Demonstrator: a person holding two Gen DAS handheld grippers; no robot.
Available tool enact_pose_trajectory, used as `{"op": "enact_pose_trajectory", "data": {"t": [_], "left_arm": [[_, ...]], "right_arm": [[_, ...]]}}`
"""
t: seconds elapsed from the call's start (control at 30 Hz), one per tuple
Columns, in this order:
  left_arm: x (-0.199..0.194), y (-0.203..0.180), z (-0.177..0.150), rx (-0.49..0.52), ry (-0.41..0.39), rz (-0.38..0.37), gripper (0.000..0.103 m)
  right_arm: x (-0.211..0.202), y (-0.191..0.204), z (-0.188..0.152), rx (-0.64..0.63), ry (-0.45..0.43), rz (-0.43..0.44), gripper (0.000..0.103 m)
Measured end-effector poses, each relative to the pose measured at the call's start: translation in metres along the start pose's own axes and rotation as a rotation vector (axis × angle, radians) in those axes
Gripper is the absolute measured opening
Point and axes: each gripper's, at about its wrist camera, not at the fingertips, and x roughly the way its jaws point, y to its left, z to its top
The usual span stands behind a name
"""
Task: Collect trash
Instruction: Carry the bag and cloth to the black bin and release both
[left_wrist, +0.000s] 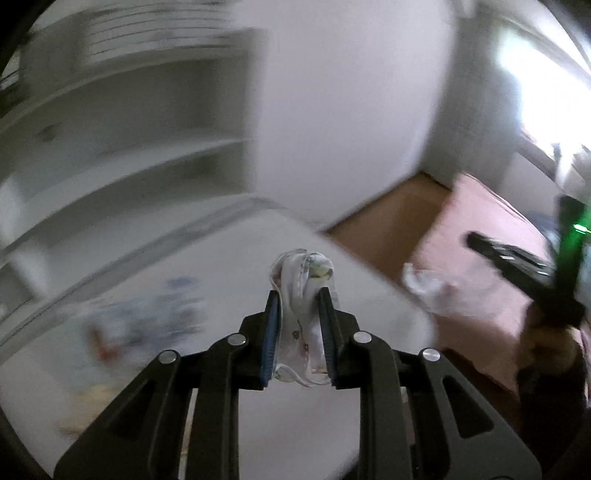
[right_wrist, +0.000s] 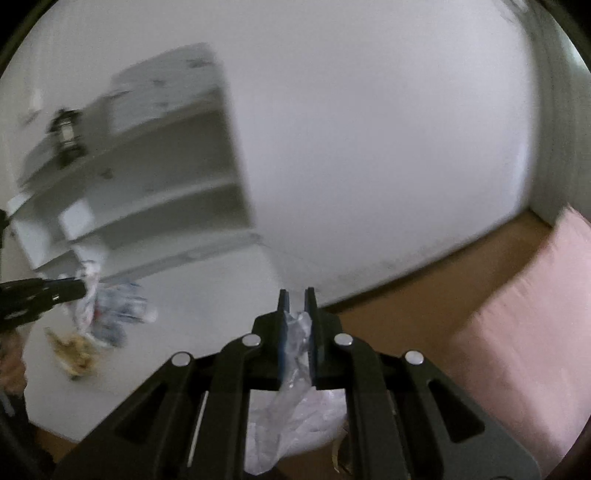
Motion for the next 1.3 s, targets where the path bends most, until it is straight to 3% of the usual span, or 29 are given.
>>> {"op": "enact_pose_trajectory", "data": {"t": [0.27,0.57,0.83,1.1,1.17,1.2,1.23,1.3], "left_arm": [[0.104,-0.14,-0.02,0.142,0.149,-0.264,0.021],[0.213,-0.239,-0.099,0.344,0.355,-0.293,0.021],[0.3,-0.254,-0.135,0.372,0.48,-0.238,0.021],[0.321,-0.247,-0.146,0.328,0.511,-0.236,0.023],[0.323,-0.245,-0.143,0.319,0.506,-0.236,0.03],[0.317,-0.246,-0.145,0.314,0.504,-0.234,0.038],[0.314,-0.247,-0.147,0.309,0.5,-0.236,0.043],[0.314,-0.248,-0.145,0.307,0.494,-0.234,0.048]], "right_arm": [[0.023,-0.124,-0.061,0.164,0.135,-0.178,0.009],[0.073,-0.198,-0.133,0.283,0.317,-0.187,0.009],[0.121,-0.204,-0.178,0.313,0.445,-0.157,0.009],[0.136,-0.207,-0.182,0.327,0.471,-0.123,0.009],[0.137,-0.212,-0.183,0.327,0.481,-0.128,0.016],[0.137,-0.212,-0.183,0.328,0.482,-0.135,0.036],[0.135,-0.212,-0.182,0.329,0.475,-0.139,0.064],[0.129,-0.211,-0.178,0.324,0.438,-0.153,0.072]]}}
